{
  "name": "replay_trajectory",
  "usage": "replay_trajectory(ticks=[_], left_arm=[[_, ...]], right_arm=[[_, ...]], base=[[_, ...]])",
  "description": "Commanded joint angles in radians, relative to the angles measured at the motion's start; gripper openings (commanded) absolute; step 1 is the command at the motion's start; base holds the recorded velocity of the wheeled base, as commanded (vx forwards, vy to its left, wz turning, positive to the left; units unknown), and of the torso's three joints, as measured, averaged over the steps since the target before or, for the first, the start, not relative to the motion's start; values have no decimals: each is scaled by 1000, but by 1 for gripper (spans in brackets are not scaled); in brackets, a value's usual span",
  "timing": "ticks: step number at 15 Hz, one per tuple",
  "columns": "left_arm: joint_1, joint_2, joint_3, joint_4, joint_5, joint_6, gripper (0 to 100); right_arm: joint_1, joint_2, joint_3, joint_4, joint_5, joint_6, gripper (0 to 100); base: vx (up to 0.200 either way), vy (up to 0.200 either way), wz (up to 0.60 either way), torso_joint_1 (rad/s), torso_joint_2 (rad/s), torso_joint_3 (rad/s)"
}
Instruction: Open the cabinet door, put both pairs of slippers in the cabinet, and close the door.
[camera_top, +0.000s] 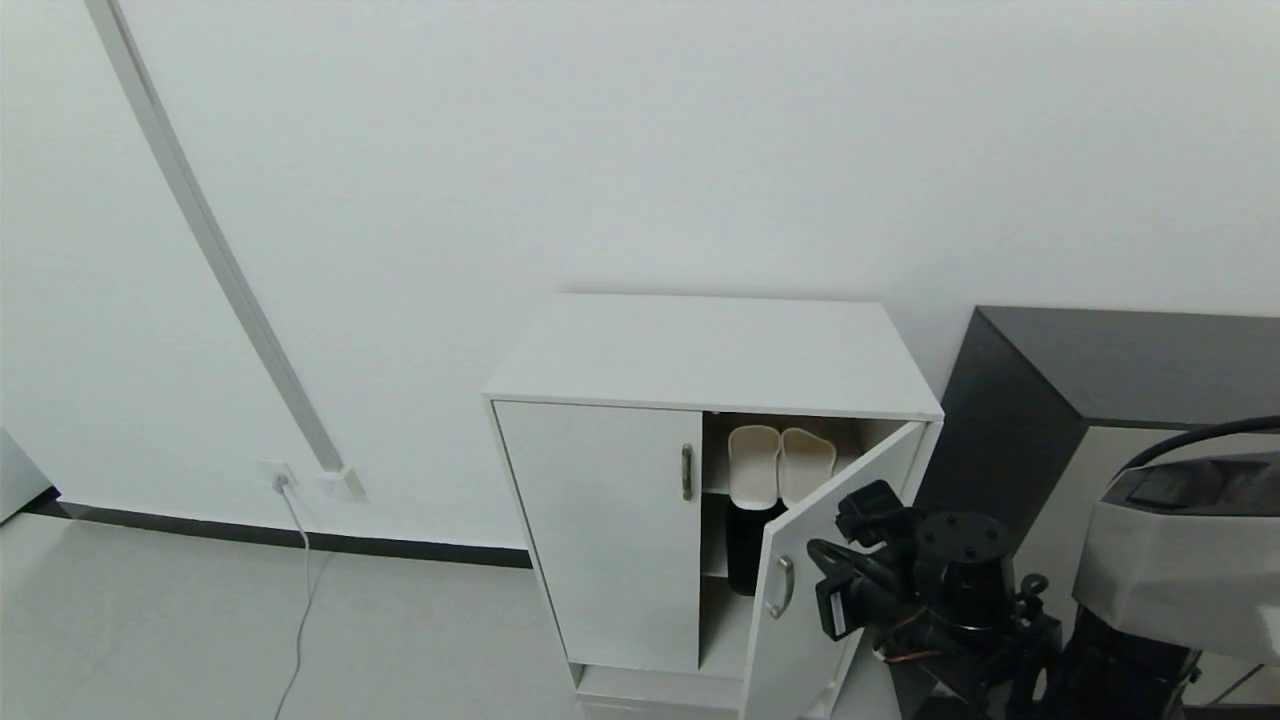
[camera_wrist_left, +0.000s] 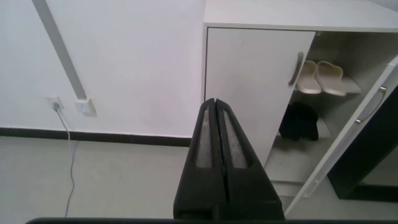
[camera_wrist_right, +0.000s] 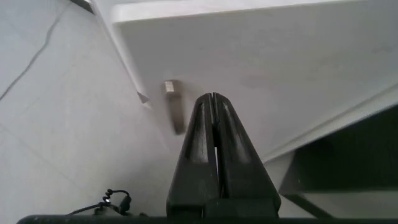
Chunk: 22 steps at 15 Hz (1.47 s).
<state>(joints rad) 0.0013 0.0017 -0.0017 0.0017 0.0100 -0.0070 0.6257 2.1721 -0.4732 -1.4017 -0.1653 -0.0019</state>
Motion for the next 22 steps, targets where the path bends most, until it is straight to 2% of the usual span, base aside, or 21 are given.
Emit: replay_trajectory(ticks=[1, 6, 14, 22], left_arm=[[0, 0, 0, 0, 1, -1, 0], [0, 0, 0, 0, 1, -4, 0], [0, 0, 0, 0, 2, -4, 0], [0, 0, 0, 0, 4, -4, 0]], right_arm=[[-15, 51, -45, 1, 0, 0, 0], [-78, 117, -183, 24, 21, 0, 0], [-130, 160, -490, 248, 23, 2, 0], [-146, 201, -587, 291, 21, 2, 0]], base=[[0, 0, 0, 0, 0, 0], [0, 0, 0, 0, 0, 0], [0, 0, 0, 0, 0, 0], [0, 0, 0, 0, 0, 0]])
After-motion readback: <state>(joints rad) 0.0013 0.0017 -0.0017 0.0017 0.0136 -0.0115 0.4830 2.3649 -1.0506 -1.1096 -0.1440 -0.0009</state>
